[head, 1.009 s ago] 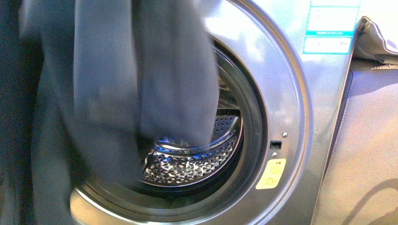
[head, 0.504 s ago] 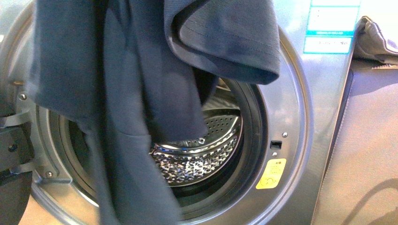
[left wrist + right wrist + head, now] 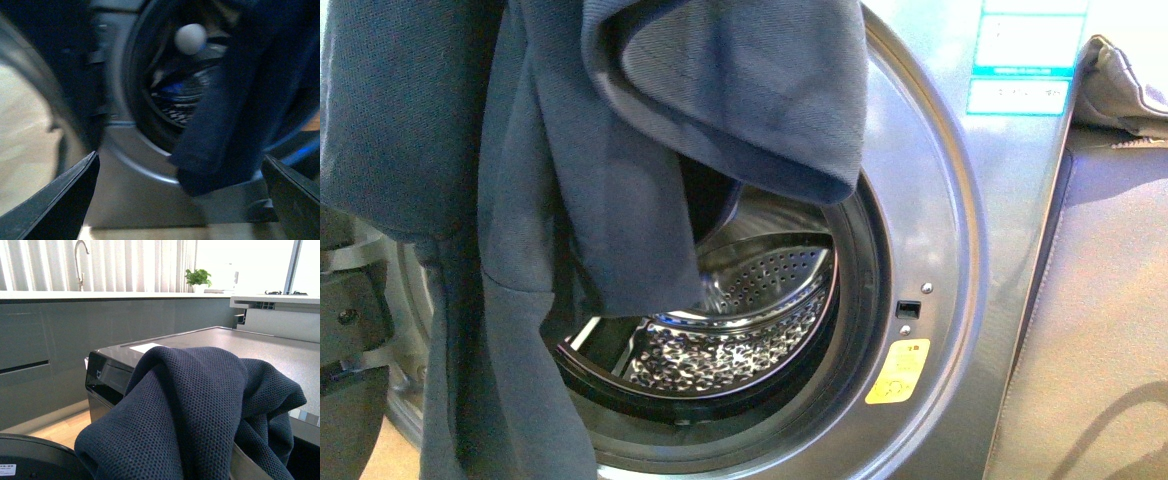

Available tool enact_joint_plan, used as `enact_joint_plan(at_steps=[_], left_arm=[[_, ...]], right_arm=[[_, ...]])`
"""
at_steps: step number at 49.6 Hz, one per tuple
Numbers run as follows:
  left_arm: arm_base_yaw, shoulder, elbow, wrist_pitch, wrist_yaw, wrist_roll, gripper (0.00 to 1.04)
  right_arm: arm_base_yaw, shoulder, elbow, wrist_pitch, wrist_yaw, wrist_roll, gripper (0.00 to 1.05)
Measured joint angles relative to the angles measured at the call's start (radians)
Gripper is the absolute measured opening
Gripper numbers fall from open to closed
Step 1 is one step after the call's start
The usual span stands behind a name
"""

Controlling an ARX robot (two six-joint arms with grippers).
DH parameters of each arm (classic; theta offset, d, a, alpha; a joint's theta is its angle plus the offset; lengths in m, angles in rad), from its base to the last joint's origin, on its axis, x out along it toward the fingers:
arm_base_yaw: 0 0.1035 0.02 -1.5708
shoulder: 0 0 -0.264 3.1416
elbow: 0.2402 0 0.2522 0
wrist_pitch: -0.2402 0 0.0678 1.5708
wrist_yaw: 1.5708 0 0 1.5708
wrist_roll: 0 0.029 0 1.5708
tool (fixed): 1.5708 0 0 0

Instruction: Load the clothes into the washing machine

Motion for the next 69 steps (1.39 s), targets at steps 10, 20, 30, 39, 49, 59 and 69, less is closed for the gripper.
enact_joint_plan(at_steps=[10,20,30,39,49,59,69], left_arm=[[0.192,0.322,0.101,0.306,0.316,-0.064,0.98],[0.237,0.677,0.414,0.462,0.482,-0.117,0.98],[0.181,0.902,0.626,0.532,0.621,-0.201,0.98],[0.114,1.023,0.742,0.6,0.71,-0.214,0.98],[0.081,1.144,0.831,0.847,0.933,-0.32,0.98],[0.079,1.243,0.878,1.17,1.048,-0.565,0.98],[0.018,1.264,0.94,1.082,0.956,-0.641,0.98]], right_arm=[[-0.001,0.0,0.0,0.0,0.0,0.0,0.09],[-0.001,0.0,0.0,0.0,0.0,0.0,0.09],[-0.001,0.0,0.0,0.0,0.0,0.0,0.09],[-0.001,0.0,0.0,0.0,0.0,0.0,0.09],[-0.001,0.0,0.0,0.0,0.0,0.0,0.09],[-0.001,0.0,0.0,0.0,0.0,0.0,0.09],[-0.001,0.0,0.0,0.0,0.0,0.0,0.09]])
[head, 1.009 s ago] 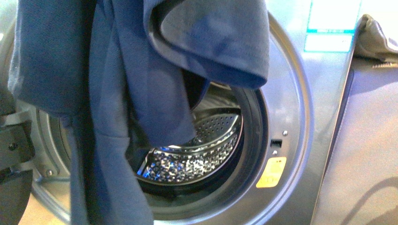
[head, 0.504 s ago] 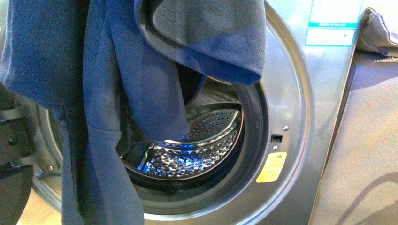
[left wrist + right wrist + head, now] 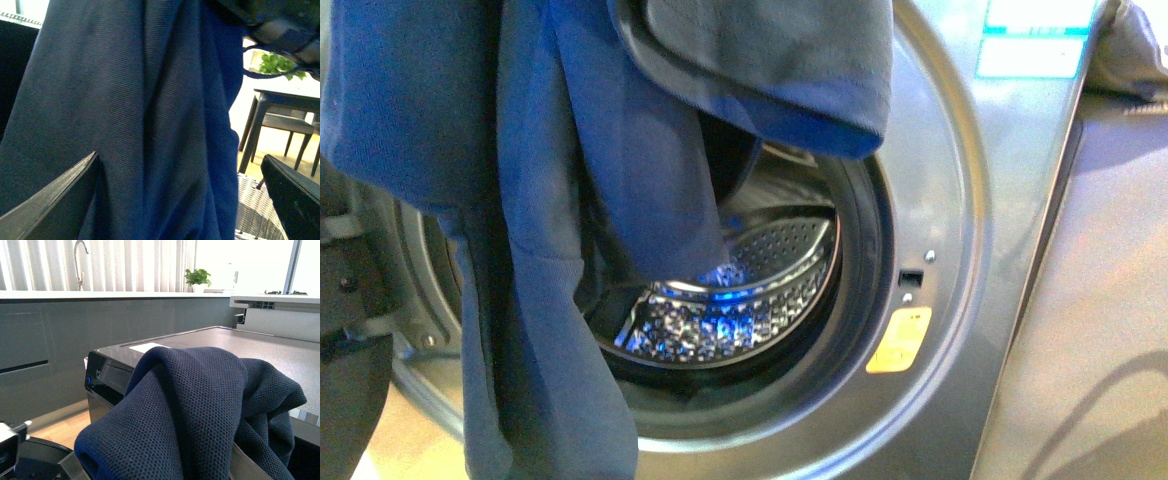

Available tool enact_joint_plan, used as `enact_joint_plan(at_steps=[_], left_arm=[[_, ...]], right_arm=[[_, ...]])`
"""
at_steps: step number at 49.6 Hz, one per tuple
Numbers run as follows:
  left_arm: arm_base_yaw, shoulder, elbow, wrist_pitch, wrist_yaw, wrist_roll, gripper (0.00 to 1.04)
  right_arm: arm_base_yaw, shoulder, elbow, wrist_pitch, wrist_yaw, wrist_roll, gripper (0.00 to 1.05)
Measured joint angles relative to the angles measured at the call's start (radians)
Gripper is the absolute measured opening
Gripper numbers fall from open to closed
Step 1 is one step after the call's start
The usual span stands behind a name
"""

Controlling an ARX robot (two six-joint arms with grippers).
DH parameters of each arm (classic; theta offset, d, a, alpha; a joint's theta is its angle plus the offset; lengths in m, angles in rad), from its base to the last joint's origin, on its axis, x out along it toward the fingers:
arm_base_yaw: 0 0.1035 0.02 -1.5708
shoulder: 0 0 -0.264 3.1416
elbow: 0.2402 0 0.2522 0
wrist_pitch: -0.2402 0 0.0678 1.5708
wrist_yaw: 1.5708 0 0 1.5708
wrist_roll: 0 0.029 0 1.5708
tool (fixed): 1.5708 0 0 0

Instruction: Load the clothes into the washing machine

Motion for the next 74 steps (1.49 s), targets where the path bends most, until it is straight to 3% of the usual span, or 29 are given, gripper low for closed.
enact_joint_plan(at_steps=[9,29,55,74], left_arm=[[-0.079,-0.014,0.022,-0.357,-0.114,0.269,0.98],[-0.176,-0.039,-0.002,-0.34,-0.102,0.379,0.98],[-0.41,0.014,0.091,-0.548,-0.42,0.587,0.98],[-0.483,0.085,0.143,-0.479,-0.568,0.565,0.98]], right_arm=[[0.0,0.0,0.0,0.0,0.0,0.0,0.09],[0.0,0.0,0.0,0.0,0.003,0.0,0.09],[-0.003,0.0,0.0,0.0,0.013,0.0,0.09],[-0.005,0.0,0.0,0.0,0.014,0.0,0.09]])
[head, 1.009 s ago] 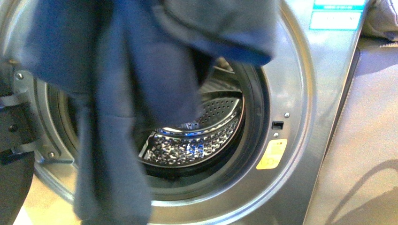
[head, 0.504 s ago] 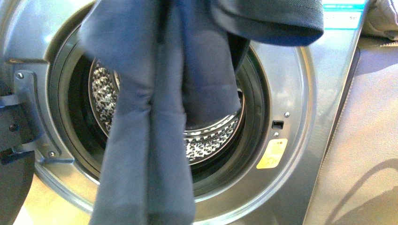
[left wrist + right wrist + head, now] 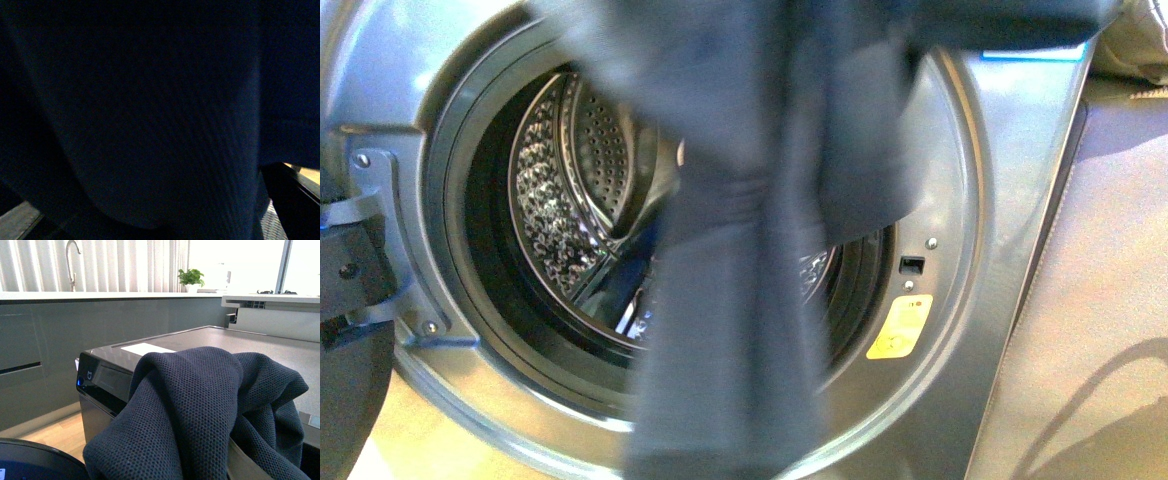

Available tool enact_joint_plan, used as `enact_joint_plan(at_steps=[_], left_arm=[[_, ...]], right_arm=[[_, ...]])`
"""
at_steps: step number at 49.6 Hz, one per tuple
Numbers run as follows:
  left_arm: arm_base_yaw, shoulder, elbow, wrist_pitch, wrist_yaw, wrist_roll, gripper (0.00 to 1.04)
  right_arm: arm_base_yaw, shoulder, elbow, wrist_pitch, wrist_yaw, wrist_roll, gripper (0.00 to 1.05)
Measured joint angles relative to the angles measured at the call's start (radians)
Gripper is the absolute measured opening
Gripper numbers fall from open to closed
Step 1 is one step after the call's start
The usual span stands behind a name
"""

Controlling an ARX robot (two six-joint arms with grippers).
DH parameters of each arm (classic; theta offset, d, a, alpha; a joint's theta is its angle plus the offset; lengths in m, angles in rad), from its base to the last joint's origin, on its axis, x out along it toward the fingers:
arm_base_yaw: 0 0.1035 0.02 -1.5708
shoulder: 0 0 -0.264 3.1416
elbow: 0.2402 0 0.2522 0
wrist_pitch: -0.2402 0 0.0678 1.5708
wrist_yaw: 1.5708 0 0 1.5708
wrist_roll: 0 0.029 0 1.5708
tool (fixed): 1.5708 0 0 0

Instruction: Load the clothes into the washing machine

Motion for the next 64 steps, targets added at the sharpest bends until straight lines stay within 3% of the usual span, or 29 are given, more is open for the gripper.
enact_joint_plan(at_steps=[15,25,34,39,45,59,64], left_arm=[[-0.033,0.03,0.033,0.025,-0.207,-0.074,0.98],[0.006,0.025,0.025,0.011,-0.274,-0.083,0.57],[0.078,-0.026,-0.041,0.027,-0.26,-0.113,0.24],[0.103,-0.053,-0.064,0.034,-0.249,-0.126,0.15],[0.129,-0.079,-0.083,0.037,-0.243,-0.135,0.14],[0.174,-0.123,-0.148,0.061,-0.223,-0.139,0.14],[0.198,-0.14,-0.19,0.078,-0.218,-0.139,0.14]], right_arm=[[0.0,0.0,0.0,0.002,0.0,0.0,0.09],[0.0,0.0,0.0,0.002,0.0,0.0,0.09],[0.0,0.0,0.0,0.002,-0.002,0.0,0.09],[0.0,0.0,0.0,0.002,-0.005,0.0,0.09],[0.002,0.0,0.0,0.002,-0.008,-0.001,0.09],[0.002,0.0,0.0,0.002,-0.009,0.0,0.51],[0.002,0.001,0.0,0.002,-0.009,-0.002,0.7]])
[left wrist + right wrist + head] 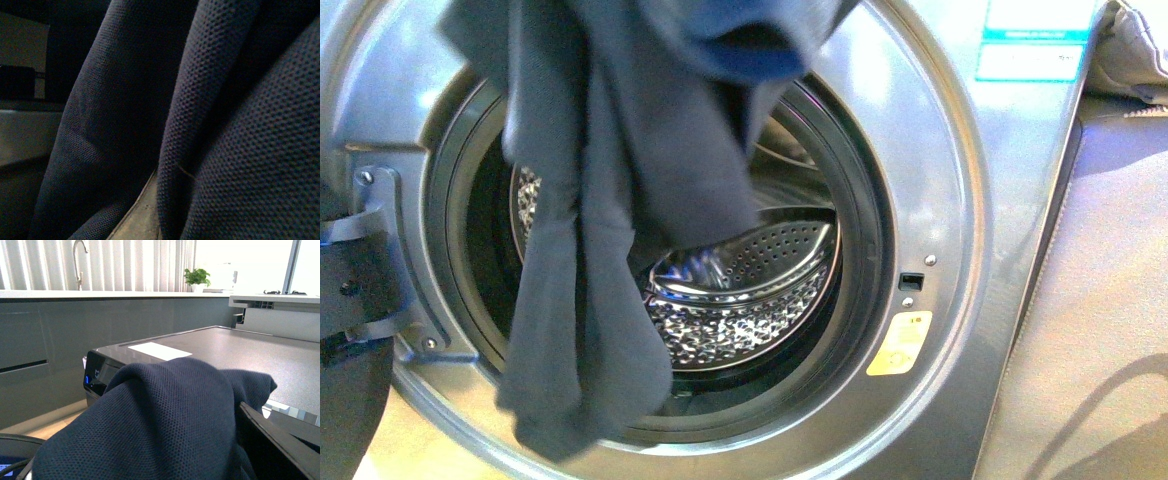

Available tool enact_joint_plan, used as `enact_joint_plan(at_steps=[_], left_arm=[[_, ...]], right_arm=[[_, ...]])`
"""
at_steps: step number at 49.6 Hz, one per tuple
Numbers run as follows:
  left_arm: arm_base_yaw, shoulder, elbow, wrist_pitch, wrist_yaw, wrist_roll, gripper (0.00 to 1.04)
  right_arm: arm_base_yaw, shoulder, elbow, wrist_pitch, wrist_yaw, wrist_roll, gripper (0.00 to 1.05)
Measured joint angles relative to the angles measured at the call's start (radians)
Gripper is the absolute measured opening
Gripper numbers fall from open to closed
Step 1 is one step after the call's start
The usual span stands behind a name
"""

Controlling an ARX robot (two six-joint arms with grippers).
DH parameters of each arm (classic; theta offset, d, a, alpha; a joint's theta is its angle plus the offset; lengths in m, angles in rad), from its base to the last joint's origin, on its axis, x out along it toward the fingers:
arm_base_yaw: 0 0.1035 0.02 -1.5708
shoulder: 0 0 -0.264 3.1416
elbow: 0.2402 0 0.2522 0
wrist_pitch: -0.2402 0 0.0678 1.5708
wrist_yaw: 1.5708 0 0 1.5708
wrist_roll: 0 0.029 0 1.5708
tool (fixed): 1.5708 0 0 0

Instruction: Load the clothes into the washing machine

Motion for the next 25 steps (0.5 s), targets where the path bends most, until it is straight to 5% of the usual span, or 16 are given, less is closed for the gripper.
enact_joint_plan(at_steps=[10,25], left_arm=[[0.042,-0.011,-0.087,0.043,0.014,0.01,0.14],[0.086,0.021,-0.219,0.144,0.032,0.024,0.14]], right_arm=[[0.0,0.008,-0.008,-0.001,0.0,-0.016,0.99],[0.002,0.036,-0.027,-0.008,-0.008,-0.047,0.97]])
